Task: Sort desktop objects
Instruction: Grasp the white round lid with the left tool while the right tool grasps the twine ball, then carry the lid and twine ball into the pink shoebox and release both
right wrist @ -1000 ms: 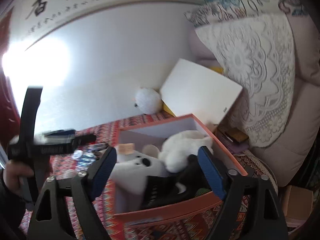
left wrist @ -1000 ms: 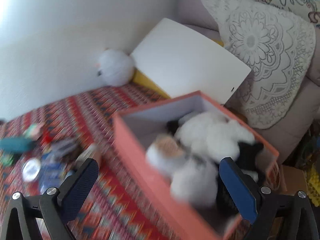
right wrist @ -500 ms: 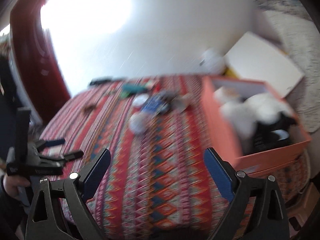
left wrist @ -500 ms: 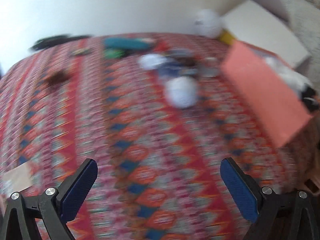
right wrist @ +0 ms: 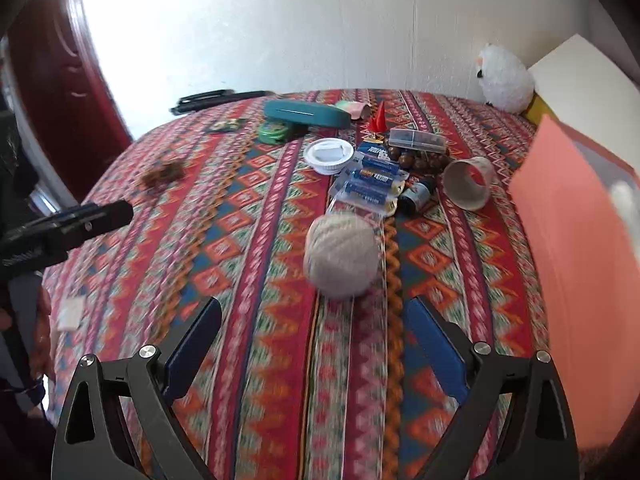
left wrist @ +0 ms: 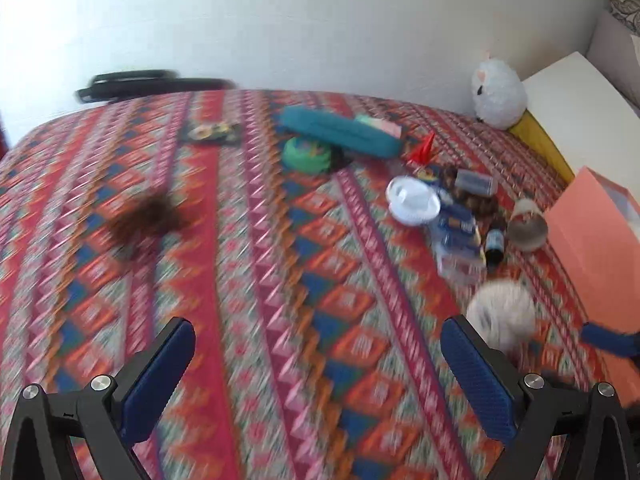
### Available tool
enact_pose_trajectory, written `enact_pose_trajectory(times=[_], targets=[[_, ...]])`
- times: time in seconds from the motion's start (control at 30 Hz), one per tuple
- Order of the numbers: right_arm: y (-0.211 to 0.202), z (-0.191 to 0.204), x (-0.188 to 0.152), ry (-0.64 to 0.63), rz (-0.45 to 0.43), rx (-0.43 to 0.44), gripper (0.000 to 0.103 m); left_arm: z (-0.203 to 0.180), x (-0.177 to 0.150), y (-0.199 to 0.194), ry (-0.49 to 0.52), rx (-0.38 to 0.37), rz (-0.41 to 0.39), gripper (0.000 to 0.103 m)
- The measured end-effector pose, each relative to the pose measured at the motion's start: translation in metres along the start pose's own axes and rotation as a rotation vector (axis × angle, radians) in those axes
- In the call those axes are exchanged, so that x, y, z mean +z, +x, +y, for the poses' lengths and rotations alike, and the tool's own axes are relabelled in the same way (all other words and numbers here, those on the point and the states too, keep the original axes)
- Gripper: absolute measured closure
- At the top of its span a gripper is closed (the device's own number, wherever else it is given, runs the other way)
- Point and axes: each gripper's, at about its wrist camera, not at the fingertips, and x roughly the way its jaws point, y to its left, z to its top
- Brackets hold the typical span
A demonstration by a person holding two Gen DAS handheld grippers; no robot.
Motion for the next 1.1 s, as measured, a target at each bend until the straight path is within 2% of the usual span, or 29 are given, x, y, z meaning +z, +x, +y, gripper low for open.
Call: enact_pose_trajectory(times=[0.1,0.13,0.17,0.2,0.37,0.47,0.5,0.53,0.57,0.63,0.73,0.93,1.1], targets=[[0.041,-0.009,0.019,0.023,0.028,0.008,0.007,-0.014,0.019,0.034,0.024,-0.034,0.012,0.002],[0.053,-0.011,0.023,0.019,0.048,0.011,0.011,-0.020,0.024,0.048,0.035,-0.045,0.022,0.002],[0.065,-0.012,0.026,0.004,0.080,0.014,0.048,-0.027,0.028,0.061,0.047,-0.057,0.033,0.002],[0.072,-0.014,0.027,-0.011,0.095,0.020,0.051,-0.033,0.032,0.074,0.058,-0.069,0.044,0.002],[0.056,-0.026,0.022,-0.048,0.053,0.015,0.051,-0.070,0.049,0.147,0.110,-0.098,0.092,0.002],[0.054,-0.042,0.013,-0.019,0.082,0.047,0.051,-0.080,0.060,0.181,0.093,-0.091,0.103,0.002],[0.054,-0.049,0.011,0.003,0.093,0.070,0.051,-0.082,0.062,0.190,0.083,-0.086,0.095,0.008],[0.053,-0.054,0.009,0.022,0.096,0.089,0.051,-0.083,0.064,0.194,0.079,-0.077,0.077,0.019],[0.050,-0.056,0.008,0.030,0.096,0.095,0.051,-0.082,0.065,0.192,0.073,-0.071,0.065,0.041],[0.042,-0.055,0.003,0.035,0.095,0.103,0.051,-0.079,0.065,0.183,0.055,-0.069,0.056,0.041],[0.028,-0.049,-0.006,0.037,0.095,0.113,0.051,-0.071,0.050,0.143,0.062,-0.027,0.031,0.041],[-0.004,-0.035,-0.028,0.040,0.095,0.136,0.051,-0.039,-0.012,0.043,0.026,0.044,0.046,0.041],[-0.057,-0.005,-0.072,0.019,0.105,0.181,0.051,-0.023,-0.069,-0.041,0.041,0.104,0.043,0.041]])
